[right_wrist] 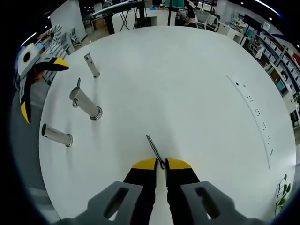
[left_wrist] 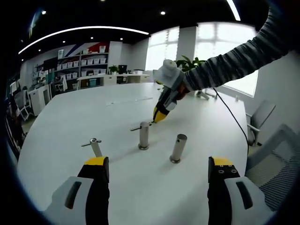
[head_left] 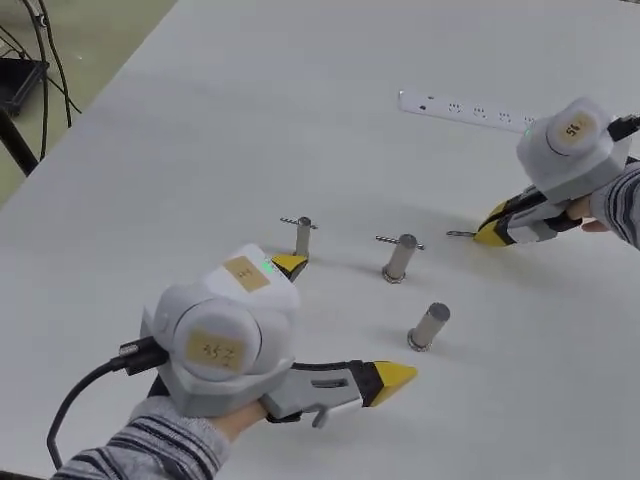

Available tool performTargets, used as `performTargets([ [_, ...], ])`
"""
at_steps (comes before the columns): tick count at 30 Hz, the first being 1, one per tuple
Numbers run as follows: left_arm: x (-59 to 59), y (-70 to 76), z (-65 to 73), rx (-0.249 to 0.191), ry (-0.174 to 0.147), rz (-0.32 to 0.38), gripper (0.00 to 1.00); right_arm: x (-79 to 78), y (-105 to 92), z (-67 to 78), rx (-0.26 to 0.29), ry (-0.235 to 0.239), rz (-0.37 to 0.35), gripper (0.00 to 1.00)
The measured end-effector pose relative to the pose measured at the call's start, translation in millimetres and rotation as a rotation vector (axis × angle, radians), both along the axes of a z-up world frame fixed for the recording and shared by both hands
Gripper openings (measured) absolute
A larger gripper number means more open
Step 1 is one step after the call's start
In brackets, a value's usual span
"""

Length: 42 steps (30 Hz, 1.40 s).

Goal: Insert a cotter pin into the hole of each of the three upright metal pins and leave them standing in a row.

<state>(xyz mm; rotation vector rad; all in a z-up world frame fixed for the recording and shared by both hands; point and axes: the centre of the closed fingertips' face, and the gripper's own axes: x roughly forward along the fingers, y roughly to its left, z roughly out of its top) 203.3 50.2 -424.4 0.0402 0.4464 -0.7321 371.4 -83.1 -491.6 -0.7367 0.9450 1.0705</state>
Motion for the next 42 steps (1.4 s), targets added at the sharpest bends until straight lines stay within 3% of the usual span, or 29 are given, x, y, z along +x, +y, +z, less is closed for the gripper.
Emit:
performTargets([
  [6, -0.5, 0.4, -0.5, 0.002, 0.003, 0.001, 0.85, -3.3, -1.6, -1.2, -0.041, -0.020, 0.065, 0.00],
  [16, 0.5, 2.4, -1.7, 0.012, 0.005, 0.004, 0.83, -14.3, -1.9, 0.5, -0.052, -0.030, 0.090, 0.00],
  [24, -1.4, 2.2, -0.7, 0.012, 0.006, -0.002, 0.79, -27.4, -4.4, 9.1, -0.024, -0.058, 0.070, 0.00],
  [35, -7.6, -7.2, 2.7, 0.028, -0.001, -0.047, 0.74, -57.0, 0.2, 27.1, 0.027, -0.110, 0.076, 0.00],
  [42, -12.1, -12.0, 5.5, 0.034, 0.012, -0.077, 0.67, -79.5, 8.7, 38.0, 0.054, -0.144, 0.114, 0.00],
])
